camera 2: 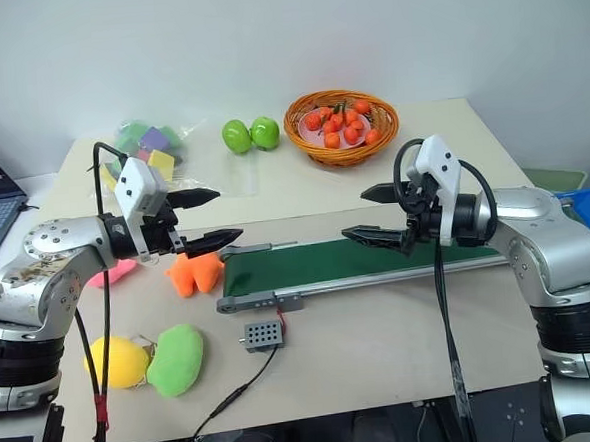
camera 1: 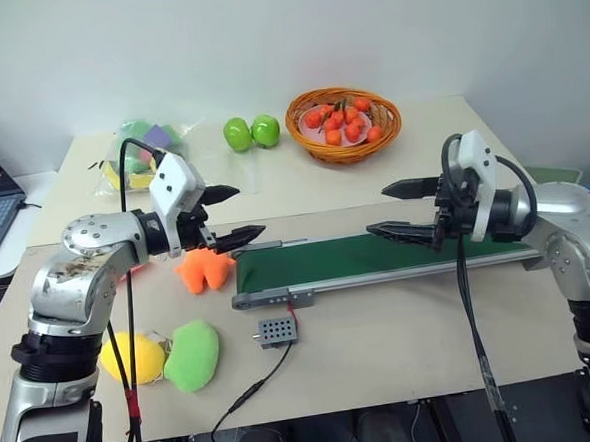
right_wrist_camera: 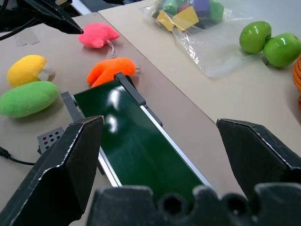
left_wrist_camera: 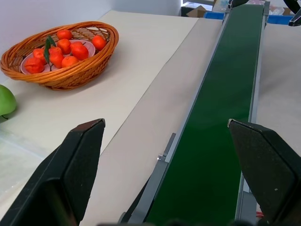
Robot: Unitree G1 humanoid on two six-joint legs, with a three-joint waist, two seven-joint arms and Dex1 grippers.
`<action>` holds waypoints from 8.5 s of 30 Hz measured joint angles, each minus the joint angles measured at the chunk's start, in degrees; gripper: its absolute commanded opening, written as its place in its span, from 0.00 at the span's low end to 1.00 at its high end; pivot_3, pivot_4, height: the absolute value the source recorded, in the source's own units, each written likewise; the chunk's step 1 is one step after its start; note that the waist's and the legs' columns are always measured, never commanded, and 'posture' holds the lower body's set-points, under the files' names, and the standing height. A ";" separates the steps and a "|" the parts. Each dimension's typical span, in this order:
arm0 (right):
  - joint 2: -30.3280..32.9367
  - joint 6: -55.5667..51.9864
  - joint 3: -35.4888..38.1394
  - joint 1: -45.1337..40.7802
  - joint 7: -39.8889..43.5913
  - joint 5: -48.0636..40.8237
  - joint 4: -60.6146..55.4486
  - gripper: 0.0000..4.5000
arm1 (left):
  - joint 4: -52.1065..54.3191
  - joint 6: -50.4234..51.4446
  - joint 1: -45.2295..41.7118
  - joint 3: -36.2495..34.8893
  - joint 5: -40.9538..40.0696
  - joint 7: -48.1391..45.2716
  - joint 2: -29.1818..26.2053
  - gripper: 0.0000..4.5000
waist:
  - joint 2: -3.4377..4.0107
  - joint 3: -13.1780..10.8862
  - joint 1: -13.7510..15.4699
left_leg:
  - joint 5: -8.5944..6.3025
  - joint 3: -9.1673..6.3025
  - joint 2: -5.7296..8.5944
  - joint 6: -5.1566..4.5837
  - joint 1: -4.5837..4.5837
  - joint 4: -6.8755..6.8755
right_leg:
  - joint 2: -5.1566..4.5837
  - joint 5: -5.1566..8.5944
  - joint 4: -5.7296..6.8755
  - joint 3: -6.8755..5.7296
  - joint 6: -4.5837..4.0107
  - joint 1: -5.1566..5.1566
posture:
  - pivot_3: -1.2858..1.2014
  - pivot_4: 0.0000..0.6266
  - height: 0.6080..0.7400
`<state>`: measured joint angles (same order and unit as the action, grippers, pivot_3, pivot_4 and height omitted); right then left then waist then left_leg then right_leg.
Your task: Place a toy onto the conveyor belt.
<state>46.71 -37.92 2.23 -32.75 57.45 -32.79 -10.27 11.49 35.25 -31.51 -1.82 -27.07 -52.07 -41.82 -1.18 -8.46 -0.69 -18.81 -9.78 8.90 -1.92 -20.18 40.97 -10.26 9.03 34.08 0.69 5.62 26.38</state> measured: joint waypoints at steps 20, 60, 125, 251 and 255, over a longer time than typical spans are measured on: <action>0.00 0.00 0.02 0.00 -0.03 0.00 0.00 1.00 | -1.26 2.25 -0.93 -1.65 -2.85 -0.60 0.64 0.99 | 0.00 0.00 -0.02 | 0.00 0.00 0.00 0.00 0.00 0.01 | 0.00 0.00 0.00 0.00 0.00 0.00 | 0.52 0.24 1.00; -4.38 4.09 -7.02 -14.80 15.08 2.78 11.21 1.00 | -42.39 37.42 18.02 -63.68 -36.30 27.20 -4.70 0.99 | 0.02 0.01 -0.64 | -0.11 0.05 -0.36 0.22 0.22 -0.07 | 0.37 -0.03 0.08 0.01 -0.09 0.03 | 0.52 0.24 1.00; 2.33 -5.68 -3.85 -13.78 11.05 2.17 1.36 1.00 | -78.25 6.65 -6.22 -54.29 -26.99 24.76 -4.00 0.01 | 0.01 0.01 -0.28 | -0.24 0.56 -0.97 0.45 0.41 0.00 | 0.88 -0.27 0.12 0.07 -0.50 0.10 | 0.52 0.24 1.00; 6.87 -2.49 6.12 1.09 1.84 -0.13 -1.08 1.00 | 0.81 8.67 -8.85 0.49 -12.84 1.10 -5.53 0.95 | 0.13 -0.04 -0.07 | -0.29 0.97 -1.21 0.36 0.23 0.02 | 1.03 -0.46 -0.02 0.07 -0.69 0.32 | 0.52 0.24 1.00; 6.35 -2.49 6.11 0.16 1.31 -0.12 -1.08 1.00 | -0.24 8.66 -10.72 0.65 -11.25 1.25 -4.88 0.95 | 0.13 -0.05 0.02 | -0.29 0.98 -1.21 0.36 0.23 0.06 | 1.02 -0.46 -0.03 0.07 -0.70 0.31 | 0.52 0.24 1.00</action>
<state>53.06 -40.42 8.34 -32.59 58.75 -32.92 -11.35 11.25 43.91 -42.23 -1.16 -38.32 -50.82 -46.69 -1.05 -8.50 -0.67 -19.10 -8.81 7.69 -1.56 -19.95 41.03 -9.24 8.56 34.05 0.76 4.92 26.69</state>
